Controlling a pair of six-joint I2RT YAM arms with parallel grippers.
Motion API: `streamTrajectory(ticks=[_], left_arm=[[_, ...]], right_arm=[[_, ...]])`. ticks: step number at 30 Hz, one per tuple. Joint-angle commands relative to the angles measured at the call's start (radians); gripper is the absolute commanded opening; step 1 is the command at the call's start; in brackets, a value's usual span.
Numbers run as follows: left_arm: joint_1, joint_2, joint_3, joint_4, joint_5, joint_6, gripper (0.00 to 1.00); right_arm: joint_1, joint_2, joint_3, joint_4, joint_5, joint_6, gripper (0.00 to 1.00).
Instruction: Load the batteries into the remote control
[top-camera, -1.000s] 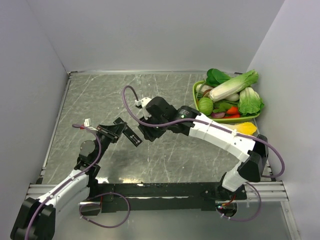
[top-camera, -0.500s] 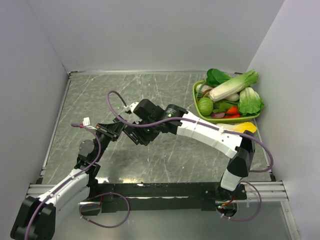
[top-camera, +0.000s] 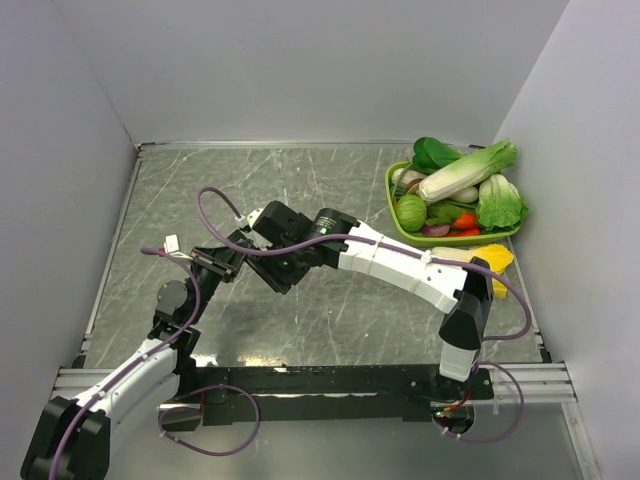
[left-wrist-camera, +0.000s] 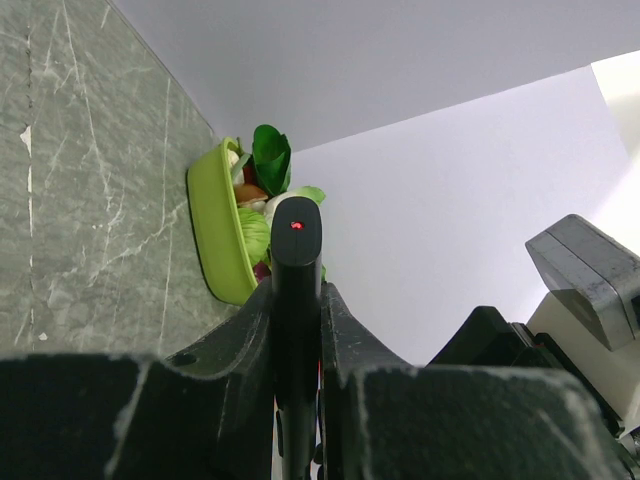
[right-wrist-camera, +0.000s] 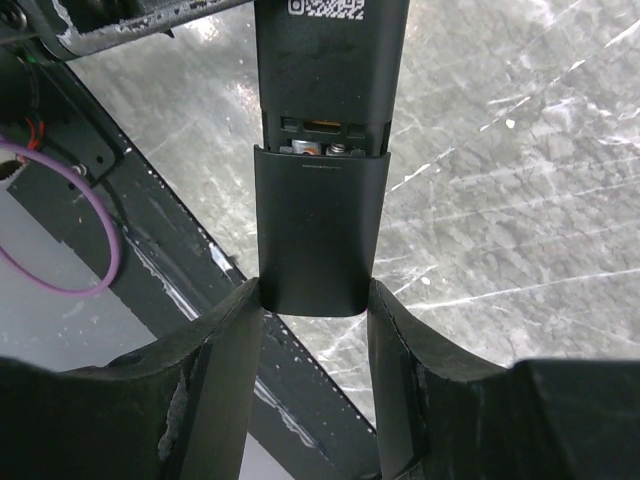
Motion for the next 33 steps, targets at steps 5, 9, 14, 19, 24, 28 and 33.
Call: streamTrajectory(ticks=[5,9,14,19,24,28,33], left_arm=[[-0.006,-0.036,0.032,-0.012,-0.024,-0.002,0.02],[-0.009,-0.037,0.049,-0.058,-0.033,0.003,0.02],[-0.016,-0.048,0.058,-0.092,-0.047,0.007,0.02],[-0.017,-0.057,0.051,-0.101,-0.059,-0.002,0.03],[-0.019,-0.059,0.047,-0.087,-0.059,0.004,0.03],[-0.02,-0.06,0.046,-0.082,-0.059,0.003,0.03],[-0.022,-0.073,0.046,-0.089,-0.059,0.007,0.03]], right_arm=[[0.021,0.048,0.099,-0.09,0.065,-0.007,0.24],[0.026,0.065,0.124,-0.106,0.065,-0.005,0.25],[0.028,0.086,0.138,-0.132,0.066,0.002,0.25],[0.026,0.092,0.152,-0.14,0.05,0.01,0.26],[0.028,0.109,0.167,-0.142,0.04,0.016,0.26],[0.028,0.118,0.173,-0.132,0.042,0.025,0.27],[0.026,0.129,0.185,-0.145,0.045,0.033,0.28]])
